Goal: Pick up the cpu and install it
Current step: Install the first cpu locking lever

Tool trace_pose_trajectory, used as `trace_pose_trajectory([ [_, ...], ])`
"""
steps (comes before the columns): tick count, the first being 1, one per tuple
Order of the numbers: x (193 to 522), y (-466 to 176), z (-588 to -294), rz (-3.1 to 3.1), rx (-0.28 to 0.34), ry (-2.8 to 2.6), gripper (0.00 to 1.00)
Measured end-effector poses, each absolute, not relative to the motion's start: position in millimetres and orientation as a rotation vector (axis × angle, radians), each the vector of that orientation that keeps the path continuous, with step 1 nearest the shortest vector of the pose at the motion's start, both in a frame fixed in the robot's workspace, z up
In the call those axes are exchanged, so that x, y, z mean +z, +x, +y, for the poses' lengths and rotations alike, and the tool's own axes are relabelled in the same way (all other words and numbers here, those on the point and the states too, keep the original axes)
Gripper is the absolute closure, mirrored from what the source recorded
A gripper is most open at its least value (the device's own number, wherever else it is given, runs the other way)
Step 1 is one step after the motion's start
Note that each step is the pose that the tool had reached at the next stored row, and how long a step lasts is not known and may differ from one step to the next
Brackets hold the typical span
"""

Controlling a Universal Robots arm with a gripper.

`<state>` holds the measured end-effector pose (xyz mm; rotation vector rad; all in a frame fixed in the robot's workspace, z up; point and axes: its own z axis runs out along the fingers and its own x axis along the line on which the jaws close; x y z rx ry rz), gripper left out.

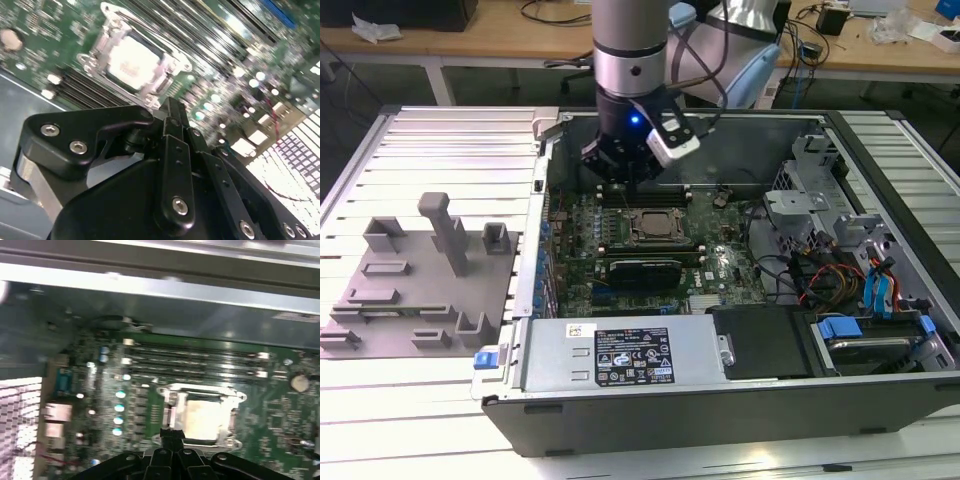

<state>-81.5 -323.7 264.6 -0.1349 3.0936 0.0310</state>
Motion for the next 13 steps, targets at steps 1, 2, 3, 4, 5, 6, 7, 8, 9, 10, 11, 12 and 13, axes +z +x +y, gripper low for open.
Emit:
trace_pose_trajectory([
  [1,264,-88,-324,3.094,0.031,-0.135,0.89],
  [2,264,-90,-324,3.093,0.031,-0.135,0.89],
  [3,264,-91,-324,3.094,0.031,-0.135,0.89],
  [4,264,-91,-324,3.094,0.031,-0.135,0.89],
  [5,264,-92,-324,3.094,0.031,-0.135,0.89],
  [6,264,-95,-324,3.094,0.031,-0.135,0.89],
  [7,264,-98,-324,3.094,0.031,-0.135,0.89],
  [8,264,-101,-324,3.094,0.031,-0.135,0.89],
  [9,264,-102,-324,3.094,0.035,-0.135,0.89],
  [10,264,-103,-324,3.093,0.057,-0.134,0.89],
  [11,264,-103,-324,3.092,0.077,-0.134,0.89],
  [12,264,-104,-324,3.089,0.123,-0.133,0.89],
  [13,264,-105,-324,3.087,0.150,-0.132,0.89],
])
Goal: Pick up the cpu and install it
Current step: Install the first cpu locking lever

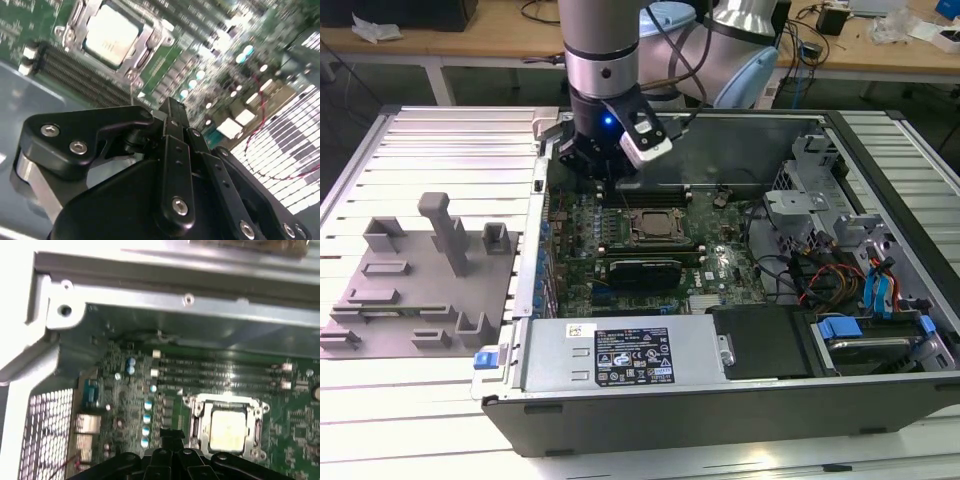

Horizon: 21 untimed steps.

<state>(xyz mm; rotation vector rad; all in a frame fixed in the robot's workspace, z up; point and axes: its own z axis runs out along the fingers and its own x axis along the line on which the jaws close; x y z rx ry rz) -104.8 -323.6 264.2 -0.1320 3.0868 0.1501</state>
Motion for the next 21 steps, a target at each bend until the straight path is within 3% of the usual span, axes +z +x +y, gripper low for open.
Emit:
trace_pose_trajectory([
  [4,264,-107,-324,3.074,0.281,-0.129,0.89],
  [8,263,-108,-324,3.065,0.353,-0.127,0.89],
  [21,255,-81,-324,3.064,0.367,-0.126,0.89],
])
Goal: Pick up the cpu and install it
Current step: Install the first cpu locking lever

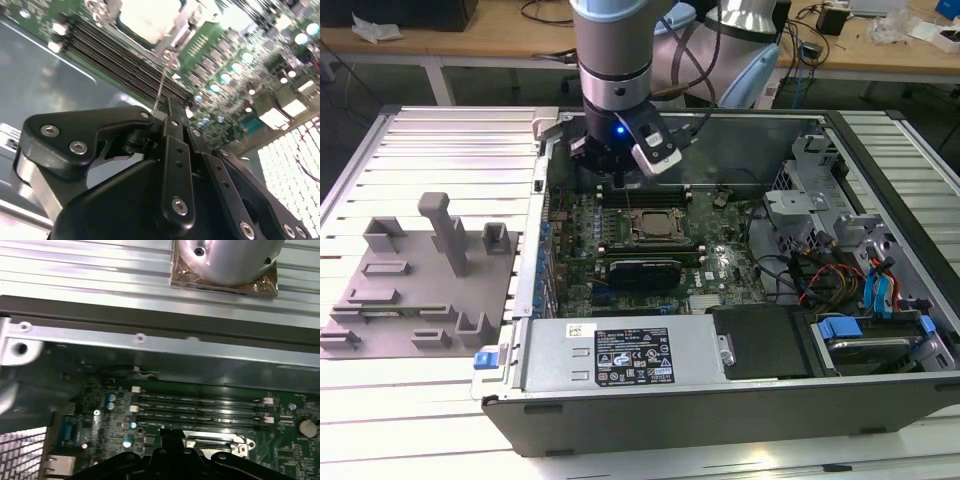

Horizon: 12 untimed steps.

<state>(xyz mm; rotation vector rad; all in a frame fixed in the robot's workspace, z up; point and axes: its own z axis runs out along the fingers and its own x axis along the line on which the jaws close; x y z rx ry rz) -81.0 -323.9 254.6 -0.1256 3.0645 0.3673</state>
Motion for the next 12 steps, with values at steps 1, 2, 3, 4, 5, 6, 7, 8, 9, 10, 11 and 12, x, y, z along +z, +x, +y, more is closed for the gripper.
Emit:
trace_pose_trajectory([
  [1,254,-75,-324,3.065,0.367,-0.126,0.89],
  [2,254,-72,-324,3.065,0.367,-0.126,0.89],
  [3,254,-69,-324,3.066,0.367,-0.125,0.89],
  [4,254,-65,-324,3.066,0.367,-0.126,0.89],
  [5,254,-62,-324,3.067,0.367,-0.125,0.89],
  [6,254,-58,-324,3.068,0.366,-0.125,0.89],
  [7,254,-56,-324,3.068,0.365,-0.124,0.89],
  [8,254,-56,-324,3.068,0.365,-0.123,0.89],
  [9,254,-56,-325,3.068,0.365,-0.122,0.89],
  [10,254,-56,-325,3.068,0.365,-0.122,0.89],
  [11,254,-56,-324,3.068,0.365,-0.121,0.89],
  [12,254,-56,-324,3.068,0.365,-0.109,0.89],
])
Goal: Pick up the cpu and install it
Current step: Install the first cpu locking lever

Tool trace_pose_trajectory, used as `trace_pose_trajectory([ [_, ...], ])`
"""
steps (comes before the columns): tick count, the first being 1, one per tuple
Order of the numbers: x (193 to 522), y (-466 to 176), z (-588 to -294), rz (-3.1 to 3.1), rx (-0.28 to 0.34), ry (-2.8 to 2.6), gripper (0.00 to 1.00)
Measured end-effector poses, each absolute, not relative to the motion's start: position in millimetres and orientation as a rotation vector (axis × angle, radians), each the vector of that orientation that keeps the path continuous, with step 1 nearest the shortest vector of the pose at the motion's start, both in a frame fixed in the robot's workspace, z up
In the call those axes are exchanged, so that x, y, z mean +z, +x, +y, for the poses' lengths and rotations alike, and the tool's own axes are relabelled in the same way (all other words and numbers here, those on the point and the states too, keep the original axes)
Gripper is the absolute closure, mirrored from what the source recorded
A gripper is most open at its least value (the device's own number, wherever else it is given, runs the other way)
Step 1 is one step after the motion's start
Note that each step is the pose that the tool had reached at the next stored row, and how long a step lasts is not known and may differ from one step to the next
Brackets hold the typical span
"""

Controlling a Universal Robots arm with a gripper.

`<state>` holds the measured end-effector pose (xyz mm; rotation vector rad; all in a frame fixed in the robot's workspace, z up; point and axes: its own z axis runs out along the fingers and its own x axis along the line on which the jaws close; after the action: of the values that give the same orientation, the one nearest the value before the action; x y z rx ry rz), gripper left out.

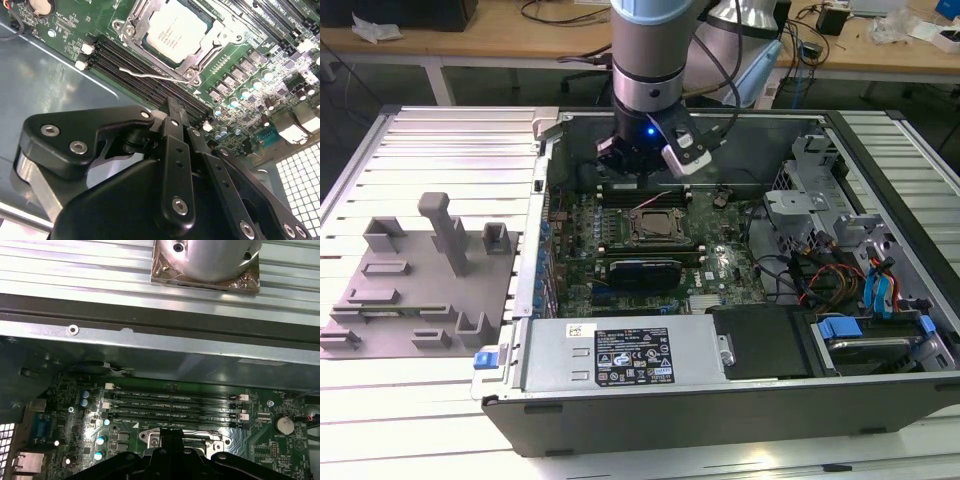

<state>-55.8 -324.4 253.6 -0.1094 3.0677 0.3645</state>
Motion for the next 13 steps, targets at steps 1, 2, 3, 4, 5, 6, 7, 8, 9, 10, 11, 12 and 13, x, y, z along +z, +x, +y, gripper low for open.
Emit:
trace_pose_trajectory([
  [1,253,-56,-324,3.067,0.364,-0.094,0.89],
  [2,251,-56,-324,3.065,0.363,-0.059,0.89],
  [3,250,-56,-324,3.064,0.362,-0.042,0.89],
  [4,249,-56,-324,3.063,0.361,-0.022,0.89],
  [5,248,-56,-324,3.062,0.361,-0.002,0.89],
  [6,247,-56,-324,3.060,0.360,0.018,0.89],
  [7,245,-56,-324,3.057,0.358,0.054,0.89],
  [8,243,-56,-324,3.056,0.358,0.074,0.89],
  [9,242,-56,-324,3.053,0.357,0.097,0.89],
  [10,240,-56,-324,3.048,0.355,0.141,0.89],
  [11,238,-56,-324,3.046,0.354,0.165,0.89],
  [12,237,-56,-324,3.042,0.353,0.190,0.89],
  [13,235,-56,-324,3.038,0.351,0.222,0.89],
])
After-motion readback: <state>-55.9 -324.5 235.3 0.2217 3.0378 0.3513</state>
